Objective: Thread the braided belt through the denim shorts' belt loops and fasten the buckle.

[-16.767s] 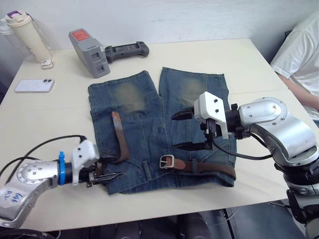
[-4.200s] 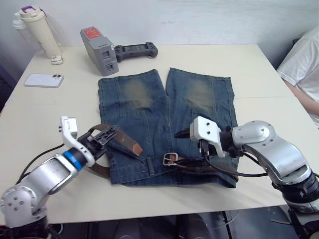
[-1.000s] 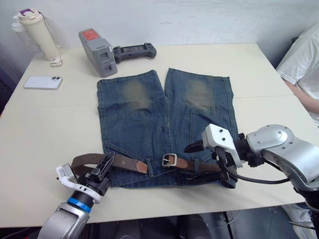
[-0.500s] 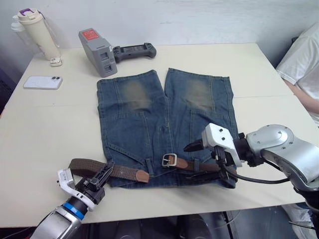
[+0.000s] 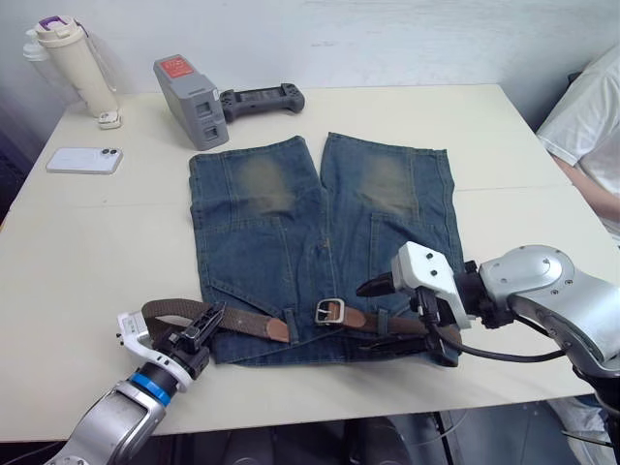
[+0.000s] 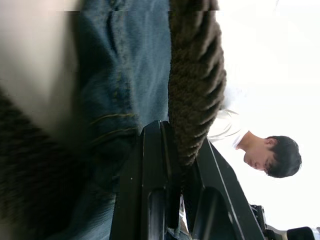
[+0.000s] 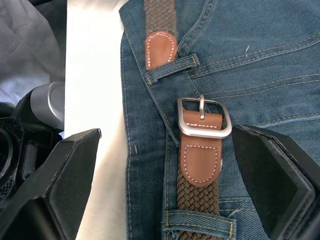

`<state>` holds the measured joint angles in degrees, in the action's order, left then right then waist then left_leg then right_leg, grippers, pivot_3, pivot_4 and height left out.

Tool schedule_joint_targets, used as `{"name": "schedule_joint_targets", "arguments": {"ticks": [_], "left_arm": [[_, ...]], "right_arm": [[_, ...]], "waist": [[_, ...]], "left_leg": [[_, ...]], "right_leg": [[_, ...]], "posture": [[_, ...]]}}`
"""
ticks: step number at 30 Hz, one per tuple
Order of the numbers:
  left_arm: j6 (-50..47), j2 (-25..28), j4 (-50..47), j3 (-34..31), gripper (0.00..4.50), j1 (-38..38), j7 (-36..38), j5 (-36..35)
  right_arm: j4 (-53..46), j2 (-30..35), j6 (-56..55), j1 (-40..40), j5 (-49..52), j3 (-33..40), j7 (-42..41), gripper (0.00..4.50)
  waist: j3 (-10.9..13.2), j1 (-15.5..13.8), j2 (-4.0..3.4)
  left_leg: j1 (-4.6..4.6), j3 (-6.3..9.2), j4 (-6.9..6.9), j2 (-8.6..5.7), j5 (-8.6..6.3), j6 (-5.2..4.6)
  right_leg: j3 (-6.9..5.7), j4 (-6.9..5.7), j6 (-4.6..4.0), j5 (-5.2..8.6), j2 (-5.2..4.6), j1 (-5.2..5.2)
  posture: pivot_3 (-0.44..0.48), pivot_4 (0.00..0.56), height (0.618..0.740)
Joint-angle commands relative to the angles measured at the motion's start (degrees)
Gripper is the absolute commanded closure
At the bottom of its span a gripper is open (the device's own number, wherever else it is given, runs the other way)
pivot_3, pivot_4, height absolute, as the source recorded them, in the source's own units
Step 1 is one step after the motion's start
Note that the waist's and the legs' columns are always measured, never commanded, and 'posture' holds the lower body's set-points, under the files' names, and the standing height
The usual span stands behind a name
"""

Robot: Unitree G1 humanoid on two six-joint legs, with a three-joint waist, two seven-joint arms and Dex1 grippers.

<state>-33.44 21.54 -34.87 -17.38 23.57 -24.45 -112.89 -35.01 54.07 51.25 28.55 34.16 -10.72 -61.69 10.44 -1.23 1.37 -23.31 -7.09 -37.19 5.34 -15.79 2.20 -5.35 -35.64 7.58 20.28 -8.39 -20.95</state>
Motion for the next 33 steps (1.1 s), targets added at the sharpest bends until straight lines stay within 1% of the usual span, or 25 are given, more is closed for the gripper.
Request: {"name": "schedule_joint_targets", "arguments": {"ticks": [1, 6, 9, 13, 18, 24, 27, 33], "left_arm": [[1.2, 1.1, -1.6, 0.3, 4.5, -0.7, -1.5, -0.1], [2.0, 2.3, -1.9, 2.3, 4.5, -2.4, -2.2, 0.0], [1.9, 3.2, -3.7, 4.0, 4.5, -2.3, -2.4, 2.2], [2.2, 3.7, -5.5, 7.5, 4.5, -2.9, -3.4, 3.6], [1.9, 3.7, -6.8, 12.6, 4.5, -2.8, -4.3, 8.8], [5.8, 1.3, -7.0, 12.5, 4.5, -2.1, -6.1, 14.6], [6.8, 0.3, -7.7, 12.7, 4.5, -0.9, -7.0, 14.5], [6.4, 1.6, -8.6, 12.2, 4.5, 3.6, -5.2, 14.9]], "right_arm": [[-2.5, 1.3, 0.2, -0.3, 0.9, 2.4, 0.7, 0.05], [-3.5, 2.0, 0.2, -1.7, 1.3, 3.2, 1.3, 0.05], [-3.6, 2.6, 0.0, -2.0, 1.3, 3.8, 1.2, 0.05], [-2.4, 3.1, -0.1, -0.3, 1.2, 3.7, 0.4, 0.05], [-1.1, 3.5, 1.0, 3.5, 1.3, 3.1, -0.6, 0.05], [-1.1, 2.8, 2.4, 5.5, 1.7, 2.0, -0.5, 0.05], [-1.2, 2.6, 2.9, 6.2, 1.9, 1.6, -0.4, 0.05], [-1.3, 2.4, 3.1, 6.1, 2.4, 1.5, -0.3, 0.05]], "waist": [[0.0, 0.0, 0.0], [0.0, -0.1, 0.0], [0.0, -0.1, 0.0], [0.0, -0.1, 0.0], [0.0, -0.1, 0.0], [0.0, -0.1, 0.0], [0.0, -0.1, 0.0], [0.0, 0.1, 0.0]], "left_leg": [[0.0, 0.0, 0.01, 0.0, 0.0, 0.0], [0.0, -0.01, -0.01, 0.0, 0.0, 0.0], [0.0, -0.01, 0.02, 0.0, 0.0, 0.0], [0.0, -0.01, 0.01, 0.0, 0.0, 0.0], [0.0, -0.02, 0.01, -0.01, 0.0, 0.0], [-0.01, -0.04, 0.05, -0.01, 0.0, 0.0], [-0.01, -0.04, 0.02, -0.01, 0.0, 0.0], [0.0, -0.03, 0.07, 0.0, 0.0, 0.01]], "right_leg": [[0.01, 0.0, 0.0, 0.0, 0.0, -0.01], [0.0, 0.0, 0.0, 0.0, 0.0, 0.01], [0.0, 0.01, 0.0, 0.0, 0.0, 0.0], [0.0, 0.01, 0.0, 0.0, 0.0, 0.0], [0.01, 0.02, 0.01, -0.01, 0.0, 0.0], [0.0, 0.06, 0.01, -0.01, 0.0, -0.01], [0.01, 0.05, 0.01, -0.01, 0.0, -0.01], [0.03, 0.03, 0.01, -0.01, 0.0, -0.06]], "posture": [[0.0, 0.15, 0.74], [0.0, 0.15, 0.74], [0.0, 0.15, 0.74], [0.0, 0.15, 0.74], [0.0, 0.15, 0.74], [0.0, 0.15, 0.74], [0.0, 0.15, 0.74], [0.0, 0.15, 0.74]]}}
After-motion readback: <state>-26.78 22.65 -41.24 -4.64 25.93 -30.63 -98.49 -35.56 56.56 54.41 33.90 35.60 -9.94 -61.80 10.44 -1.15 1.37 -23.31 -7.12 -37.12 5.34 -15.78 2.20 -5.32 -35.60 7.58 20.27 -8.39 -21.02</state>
